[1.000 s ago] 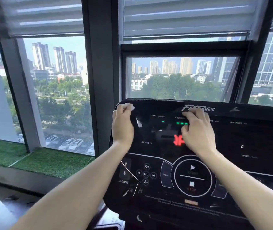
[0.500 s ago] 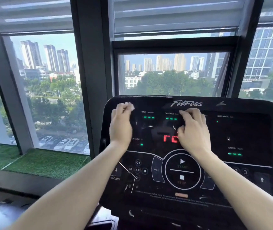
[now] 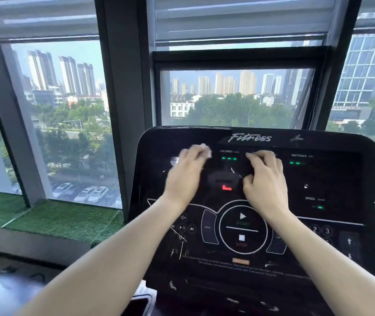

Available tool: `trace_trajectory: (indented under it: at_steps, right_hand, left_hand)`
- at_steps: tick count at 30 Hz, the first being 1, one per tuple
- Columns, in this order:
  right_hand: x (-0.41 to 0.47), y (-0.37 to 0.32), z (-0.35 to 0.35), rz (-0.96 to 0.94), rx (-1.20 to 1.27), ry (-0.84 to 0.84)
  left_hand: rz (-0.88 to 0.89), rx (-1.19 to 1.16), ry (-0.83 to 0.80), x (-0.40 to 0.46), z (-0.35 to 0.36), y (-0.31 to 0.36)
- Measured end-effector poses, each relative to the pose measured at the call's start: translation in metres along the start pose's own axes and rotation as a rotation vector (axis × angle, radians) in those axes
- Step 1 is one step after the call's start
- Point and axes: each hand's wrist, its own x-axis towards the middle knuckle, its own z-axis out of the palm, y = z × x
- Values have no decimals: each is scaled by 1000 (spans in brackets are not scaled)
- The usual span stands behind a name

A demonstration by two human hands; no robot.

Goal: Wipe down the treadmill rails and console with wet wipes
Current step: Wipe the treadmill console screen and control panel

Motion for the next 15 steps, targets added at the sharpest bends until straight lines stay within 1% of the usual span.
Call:
trace_trajectory:
  at_steps: [2, 4, 6, 7, 8, 11, 13, 14, 15]
  right_hand:
    - [-1, 1, 1, -3, 2, 10]
    - [-3, 1, 4, -8, 0, 28]
    - [-4, 0, 5, -5, -6, 39]
    - [-4, 0, 6, -3, -9, 41]
    - [-5, 1, 6, -6, -11, 41]
    - [-5, 2, 7, -25, -15, 47]
    - [-4, 2, 6, -29, -18, 37]
    - [-4, 2, 5, -32, -20, 31]
    - [-3, 3, 4, -35, -21, 27]
  left_hand:
    - [-242, 24, 115, -3, -15, -25]
    - [-340, 101, 172, -5, -18, -34]
    - [-356, 67, 205, -2, -10, -22]
    - [-312, 40, 185, -2, -3, -9]
    - [-231, 15, 148, -4, 6, 6]
    - [18, 25, -20, -16, 27, 45]
    - [122, 60, -119, -18, 26, 42]
    - [155, 80, -118, -18, 23, 31]
    - [149, 90, -83, -17, 17, 18]
